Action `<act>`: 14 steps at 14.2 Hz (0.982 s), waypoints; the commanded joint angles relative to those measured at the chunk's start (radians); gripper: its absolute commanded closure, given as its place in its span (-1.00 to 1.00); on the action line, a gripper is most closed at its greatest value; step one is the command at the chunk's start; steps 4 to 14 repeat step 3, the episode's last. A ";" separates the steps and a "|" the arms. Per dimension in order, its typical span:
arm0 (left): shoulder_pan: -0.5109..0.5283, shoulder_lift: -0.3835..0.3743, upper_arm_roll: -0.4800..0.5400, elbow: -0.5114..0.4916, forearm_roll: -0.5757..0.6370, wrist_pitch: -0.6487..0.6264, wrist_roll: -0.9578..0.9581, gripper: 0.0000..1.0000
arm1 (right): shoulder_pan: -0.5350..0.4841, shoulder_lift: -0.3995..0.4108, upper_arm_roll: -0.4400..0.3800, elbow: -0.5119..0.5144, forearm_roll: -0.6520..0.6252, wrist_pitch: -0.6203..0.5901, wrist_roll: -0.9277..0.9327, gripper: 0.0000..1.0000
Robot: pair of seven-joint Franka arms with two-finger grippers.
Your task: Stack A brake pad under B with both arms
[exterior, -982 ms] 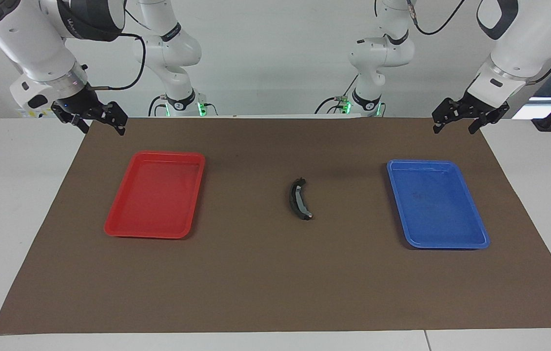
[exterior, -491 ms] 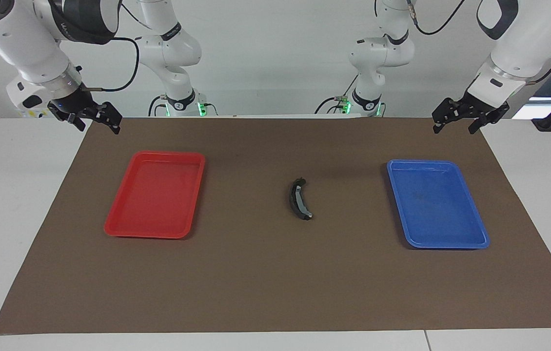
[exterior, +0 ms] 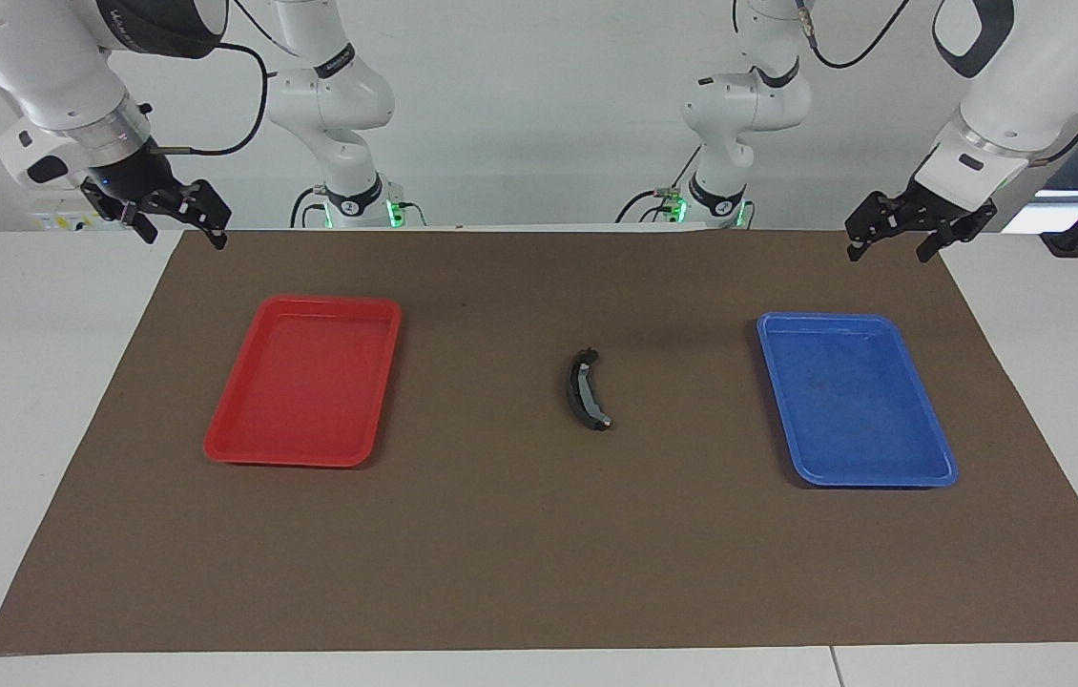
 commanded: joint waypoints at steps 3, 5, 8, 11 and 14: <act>0.008 -0.001 -0.002 0.002 -0.002 0.006 0.007 -1.00 | -0.003 0.000 0.000 -0.002 0.003 0.065 -0.007 -1.00; 0.008 -0.001 -0.002 0.002 -0.002 0.006 0.007 -1.00 | -0.003 0.000 0.000 -0.002 0.003 0.065 -0.007 -1.00; 0.008 -0.001 -0.002 0.002 -0.002 0.006 0.007 -1.00 | -0.003 0.000 0.000 -0.002 0.003 0.065 -0.007 -1.00; 0.008 -0.001 -0.002 0.002 -0.002 0.006 0.007 -1.00 | -0.003 0.000 0.000 -0.002 0.003 0.065 -0.007 -1.00; 0.008 -0.001 -0.002 0.002 -0.002 0.006 0.007 -1.00 | -0.003 0.000 0.000 -0.002 0.003 0.065 -0.007 -1.00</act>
